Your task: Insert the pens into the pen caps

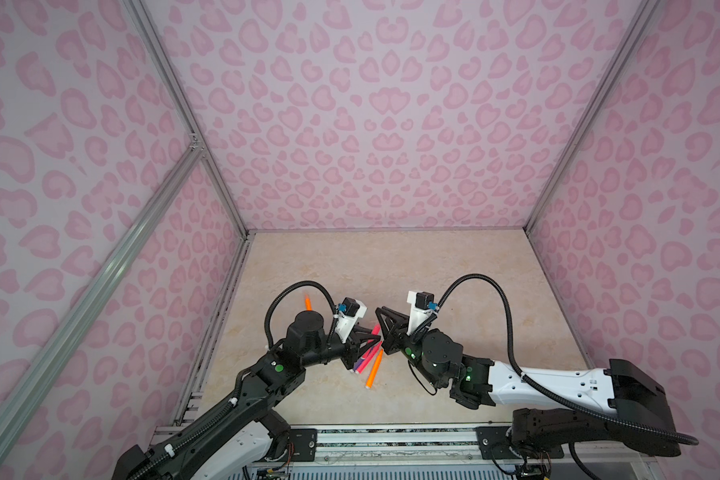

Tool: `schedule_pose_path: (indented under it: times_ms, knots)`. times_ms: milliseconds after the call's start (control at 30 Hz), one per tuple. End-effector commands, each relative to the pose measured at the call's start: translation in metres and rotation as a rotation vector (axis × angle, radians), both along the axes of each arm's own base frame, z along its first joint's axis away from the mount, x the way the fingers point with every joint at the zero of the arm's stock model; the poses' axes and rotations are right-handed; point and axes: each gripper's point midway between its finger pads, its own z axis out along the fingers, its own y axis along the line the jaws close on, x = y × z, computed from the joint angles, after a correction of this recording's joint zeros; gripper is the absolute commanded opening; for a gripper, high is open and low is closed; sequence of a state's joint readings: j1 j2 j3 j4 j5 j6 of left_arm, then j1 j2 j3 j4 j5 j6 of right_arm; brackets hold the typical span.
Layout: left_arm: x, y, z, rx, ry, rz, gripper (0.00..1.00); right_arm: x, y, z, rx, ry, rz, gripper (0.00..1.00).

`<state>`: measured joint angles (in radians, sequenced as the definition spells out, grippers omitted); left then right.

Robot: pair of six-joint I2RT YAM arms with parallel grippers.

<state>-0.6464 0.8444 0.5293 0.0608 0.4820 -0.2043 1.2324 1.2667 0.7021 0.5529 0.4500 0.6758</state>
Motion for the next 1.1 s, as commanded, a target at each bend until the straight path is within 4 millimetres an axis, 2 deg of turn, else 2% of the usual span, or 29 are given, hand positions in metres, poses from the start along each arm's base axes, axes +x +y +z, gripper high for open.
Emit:
schedule_pose_path:
  times_ms: [0, 167, 233, 333, 500, 667, 867, 933, 1067]
  knots:
    - [0.049, 0.025, 0.068, -0.205, -0.178, 0.294, 0.04, -0.034, 0.020, -0.033, -0.083, 0.042, 0.228, 0.00]
    - [0.045, 0.027, 0.073, -0.217, -0.202, 0.289, 0.04, -0.041, 0.022, -0.027, -0.078, 0.014, 0.264, 0.00]
    - [0.047, 0.031, 0.072, -0.209, -0.207, 0.315, 0.04, -0.035, 0.018, -0.035, -0.123, 0.047, 0.202, 0.00]
    - [0.056, 0.045, 0.070, -0.165, -0.234, 0.409, 0.04, -0.021, 0.005, -0.050, -0.270, 0.133, -0.006, 0.00]
    - [0.066, 0.067, 0.069, -0.099, -0.275, 0.560, 0.04, -0.017, 0.015, -0.061, -0.423, 0.184, -0.114, 0.00]
    - [0.071, 0.078, 0.068, -0.063, -0.292, 0.640, 0.04, -0.018, 0.027, -0.061, -0.459, 0.173, -0.140, 0.00]
    - [0.075, 0.079, 0.075, -0.061, -0.256, 0.671, 0.04, -0.018, 0.034, -0.064, -0.444, 0.175, -0.107, 0.00]
    - [0.075, 0.076, 0.079, -0.068, -0.247, 0.656, 0.04, -0.020, 0.040, -0.065, -0.405, 0.169, -0.039, 0.00]
    - [0.071, 0.057, 0.097, -0.139, -0.212, 0.538, 0.04, -0.029, 0.057, -0.054, -0.256, 0.116, 0.185, 0.00]
